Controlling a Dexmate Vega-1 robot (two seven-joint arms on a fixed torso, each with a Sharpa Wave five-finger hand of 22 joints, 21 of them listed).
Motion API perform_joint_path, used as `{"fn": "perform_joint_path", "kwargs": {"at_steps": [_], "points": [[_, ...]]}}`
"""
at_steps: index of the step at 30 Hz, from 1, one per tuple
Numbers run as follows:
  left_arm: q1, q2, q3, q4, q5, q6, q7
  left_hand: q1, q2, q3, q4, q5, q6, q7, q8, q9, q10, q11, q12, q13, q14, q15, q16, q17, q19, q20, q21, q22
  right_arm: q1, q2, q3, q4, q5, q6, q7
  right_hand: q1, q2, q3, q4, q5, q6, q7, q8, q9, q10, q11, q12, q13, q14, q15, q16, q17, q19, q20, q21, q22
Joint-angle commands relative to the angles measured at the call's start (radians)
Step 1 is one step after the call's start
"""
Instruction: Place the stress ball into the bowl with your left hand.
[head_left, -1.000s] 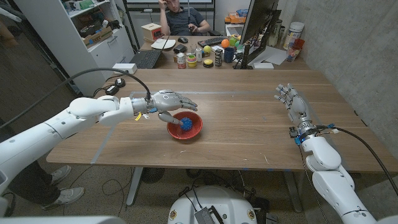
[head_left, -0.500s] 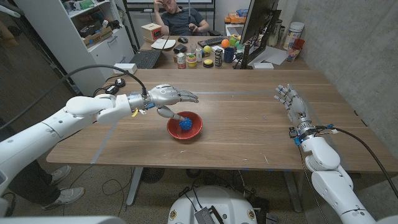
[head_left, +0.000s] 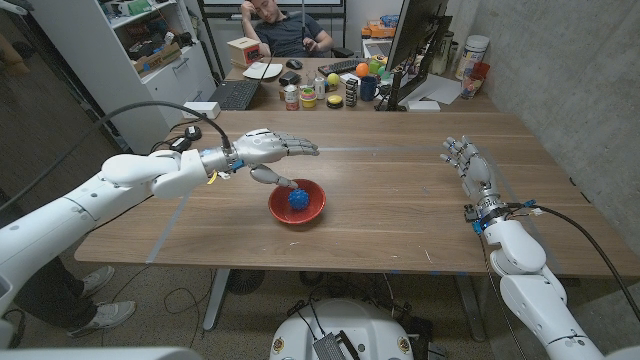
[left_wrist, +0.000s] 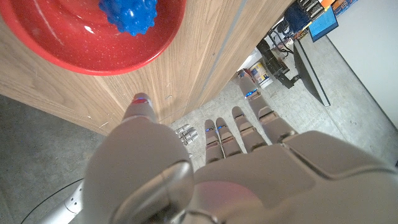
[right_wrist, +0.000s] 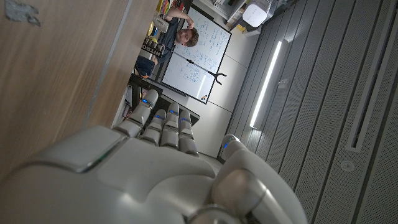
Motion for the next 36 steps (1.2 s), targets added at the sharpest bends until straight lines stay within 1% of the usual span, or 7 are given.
{"fn": "perform_joint_path", "kwargs": {"at_steps": [1,9,15,23,27,33,36], "points": [[0.014,-0.011,-0.039,0.040,-0.039,-0.035,0.129,-0.022,0.002,-0.012,0.012,0.008,-0.014,0.002,-0.002,0.001,-0.014,0.004,-0.001,0.002,-0.021,-0.047,0.003,-0.001,-0.022,0.013,-0.020,0.000,0.004,0.002,-0.003,0.012,0.004,0.005,0.000,-0.007,0.033,0.004,0.000,0.005,0.008,0.002,0.000,0.002,0.009,0.001,-0.002,0.002,0.004,-0.002,-0.003,0.001,0.006,-0.047,-0.003,0.005],[0.013,-0.023,-0.054,0.071,-0.056,-0.057,0.186,-0.079,0.011,-0.046,0.048,0.019,-0.058,0.006,-0.005,0.000,-0.066,0.020,-0.006,-0.001,-0.095,-0.018,0.001,-0.002,-0.090,0.066,-0.084,0.000,0.011,0.001,-0.006,0.021,0.005,0.006,0.001,-0.008,0.031,0.003,0.000,0.006,0.007,0.002,0.000,0.002,0.009,0.002,-0.002,0.002,0.004,-0.001,-0.003,0.000,0.007,-0.047,-0.005,0.005],[0.010,-0.034,-0.058,0.097,-0.073,-0.073,0.203,-0.150,0.036,-0.086,0.096,0.032,-0.136,0.007,-0.011,0.000,-0.166,0.045,-0.016,-0.004,-0.187,0.014,0.005,-0.005,-0.177,0.134,-0.171,0.001,0.011,0.002,-0.007,0.023,0.005,0.009,-0.002,-0.009,0.031,0.003,0.000,0.006,0.007,0.002,-0.001,0.002,0.010,0.003,-0.001,0.002,0.004,-0.001,-0.003,0.000,0.007,-0.047,-0.006,0.005],[0.013,-0.048,-0.069,0.124,-0.106,-0.091,0.220,-0.229,0.054,-0.127,0.137,0.036,-0.212,-0.003,-0.016,0.000,-0.231,0.061,-0.016,-0.005,-0.252,0.043,0.008,-0.006,-0.243,0.194,-0.240,0.003,0.017,0.002,-0.010,0.029,0.006,0.013,-0.001,-0.010,0.030,0.002,0.000,0.006,0.008,0.003,-0.001,0.002,0.010,0.003,-0.001,0.002,0.005,-0.001,-0.003,0.000,0.008,-0.046,-0.008,0.005],[0.017,-0.055,-0.076,0.136,-0.135,-0.097,0.209,-0.287,0.067,-0.152,0.155,0.037,-0.236,-0.017,-0.014,0.000,-0.250,0.067,-0.013,-0.006,-0.282,0.054,0.010,-0.005,-0.265,0.200,-0.268,0.004,0.020,0.001,-0.011,0.032,0.005,0.013,-0.001,-0.010,0.029,0.002,0.000,0.006,0.008,0.003,-0.001,0.002,0.010,0.002,-0.002,0.002,0.005,0.000,-0.003,0.000,0.009,-0.046,-0.009,0.005],[0.027,-0.072,-0.092,0.163,-0.196,-0.116,0.189,-0.453,0.097,-0.230,0.163,0.037,-0.336,-0.056,-0.019,-0.005,-0.326,0.077,-0.016,-0.009,-0.363,0.088,0.012,-0.006,-0.345,0.201,-0.349,0.007,0.023,0.001,-0.014,0.035,0.007,0.012,0.000,-0.010,0.029,0.001,0.000,0.006,0.008,0.003,-0.001,0.002,0.009,0.002,-0.002,0.002,0.004,-0.001,-0.004,0.000,0.009,-0.046,-0.011,0.005],[0.030,-0.084,-0.101,0.183,-0.228,-0.134,0.182,-0.526,0.087,-0.277,0.158,0.036,-0.403,-0.073,-0.026,-0.008,-0.376,0.088,-0.017,-0.010,-0.398,0.103,0.011,-0.007,-0.386,0.201,-0.379,0.008,0.024,0.001,-0.016,0.037,0.008,0.012,0.001,-0.011,0.028,0.001,0.000,0.006,0.008,0.003,-0.001,0.002,0.010,0.002,-0.002,0.002,0.004,0.000,-0.004,0.000,0.009,-0.046,-0.011,0.005]]}}
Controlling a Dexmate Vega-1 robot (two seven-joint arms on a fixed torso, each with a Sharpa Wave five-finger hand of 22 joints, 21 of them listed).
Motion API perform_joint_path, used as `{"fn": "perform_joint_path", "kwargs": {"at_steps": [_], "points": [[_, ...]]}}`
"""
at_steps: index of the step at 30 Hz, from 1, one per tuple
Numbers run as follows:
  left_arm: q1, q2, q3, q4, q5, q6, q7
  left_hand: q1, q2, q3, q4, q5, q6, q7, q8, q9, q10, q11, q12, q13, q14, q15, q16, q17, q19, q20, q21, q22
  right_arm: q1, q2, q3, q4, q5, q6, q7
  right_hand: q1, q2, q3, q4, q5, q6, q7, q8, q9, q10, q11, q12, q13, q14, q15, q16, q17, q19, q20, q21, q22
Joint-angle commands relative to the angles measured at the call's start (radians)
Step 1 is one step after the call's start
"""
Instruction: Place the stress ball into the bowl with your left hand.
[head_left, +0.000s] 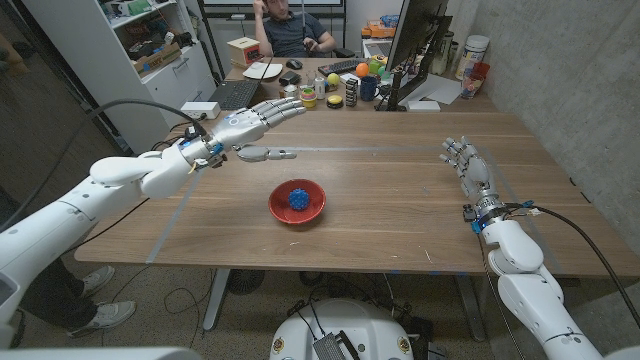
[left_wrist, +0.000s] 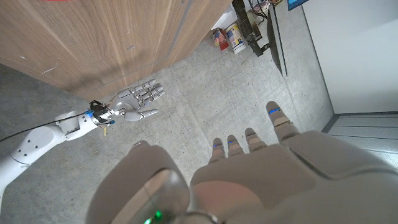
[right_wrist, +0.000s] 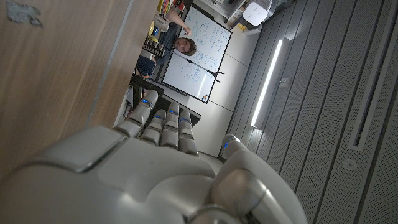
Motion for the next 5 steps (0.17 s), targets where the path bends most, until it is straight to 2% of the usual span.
{"fn": "perform_joint_path", "kwargs": {"at_steps": [1,5], "points": [[0.014,-0.035,-0.032,0.061,-0.099,-0.046,-0.022,-0.096,-0.015,-0.063,-0.005,0.003,-0.093,-0.024,-0.008,-0.005,-0.073,0.011,-0.002,-0.002,-0.052,0.019,0.004,0.002,-0.057,0.002,-0.038,0.005,0.005,-0.001,-0.006,0.007,0.002,0.002,0.000,-0.011,0.028,0.001,0.000,0.006,0.007,0.004,-0.001,0.002,0.010,0.002,-0.002,0.002,0.004,0.000,-0.003,0.000,0.009,-0.046,-0.001,0.005],[0.019,-0.048,-0.045,0.081,-0.126,-0.071,-0.030,-0.197,-0.047,-0.145,-0.011,0.005,-0.224,-0.058,-0.012,-0.012,-0.177,0.019,-0.002,-0.008,-0.124,0.041,0.000,0.000,-0.154,0.001,-0.057,0.005,0.004,-0.001,-0.007,0.007,0.002,0.003,0.000,-0.011,0.028,0.001,0.000,0.006,0.007,0.003,-0.001,0.002,0.009,0.003,-0.002,0.002,0.004,0.000,-0.003,0.000,0.009,-0.046,-0.002,0.005]]}}
